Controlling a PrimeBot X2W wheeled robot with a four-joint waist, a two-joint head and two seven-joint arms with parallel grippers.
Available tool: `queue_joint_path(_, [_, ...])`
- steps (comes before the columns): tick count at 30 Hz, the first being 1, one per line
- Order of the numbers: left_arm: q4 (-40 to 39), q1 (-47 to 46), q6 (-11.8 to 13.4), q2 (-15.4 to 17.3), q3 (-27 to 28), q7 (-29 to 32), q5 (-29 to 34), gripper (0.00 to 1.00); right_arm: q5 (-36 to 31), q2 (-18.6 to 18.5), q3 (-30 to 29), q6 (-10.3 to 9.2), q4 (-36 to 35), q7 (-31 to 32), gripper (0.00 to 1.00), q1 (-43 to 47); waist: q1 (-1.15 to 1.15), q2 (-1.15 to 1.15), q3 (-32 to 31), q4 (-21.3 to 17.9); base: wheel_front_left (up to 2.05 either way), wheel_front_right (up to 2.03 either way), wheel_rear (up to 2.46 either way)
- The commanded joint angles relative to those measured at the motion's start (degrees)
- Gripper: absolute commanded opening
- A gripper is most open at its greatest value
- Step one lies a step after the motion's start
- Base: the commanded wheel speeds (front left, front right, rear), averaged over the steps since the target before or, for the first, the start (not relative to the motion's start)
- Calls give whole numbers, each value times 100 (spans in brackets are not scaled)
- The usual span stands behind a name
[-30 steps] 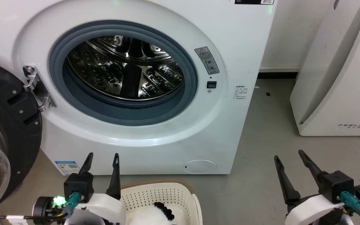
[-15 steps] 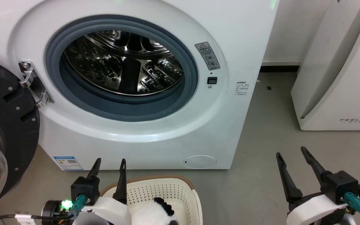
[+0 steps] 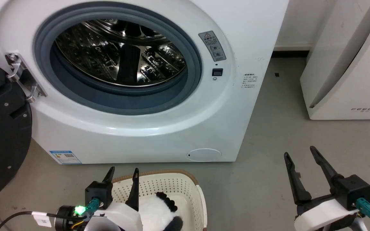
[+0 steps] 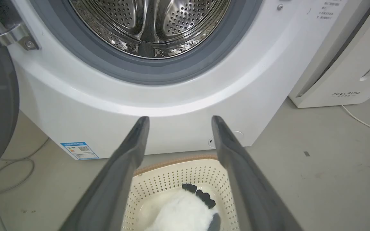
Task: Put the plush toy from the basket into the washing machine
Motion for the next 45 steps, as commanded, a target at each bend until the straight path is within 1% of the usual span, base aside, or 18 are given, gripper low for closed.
queue_joint_path(1, [104, -121, -20, 5, -41, -64, -54, 100, -33, 2, 4, -2, -55, -71, 100, -120, -1, 0, 56, -16, 0, 0, 0])
queue_joint_path(14, [1219, -634, -131, 62, -243, -225, -179, 100, -101, 2, 121, -3, -169, -226, 100, -284, -1, 0, 586, -132, 0, 0, 0])
queue_joint_path(29, [2808, -1324, -317, 264, -440, -324, -449, 100, -142, 3, 251, -3, -283, -405, 100, -526, -1, 0, 1280, -349, 0, 0, 0])
queue_joint_path(45, [3869, -2115, -436, 573, -912, -271, -470, 100, -117, 4, 287, -4, -556, -584, 100, -798, -1, 0, 2224, -598, 0, 0, 0])
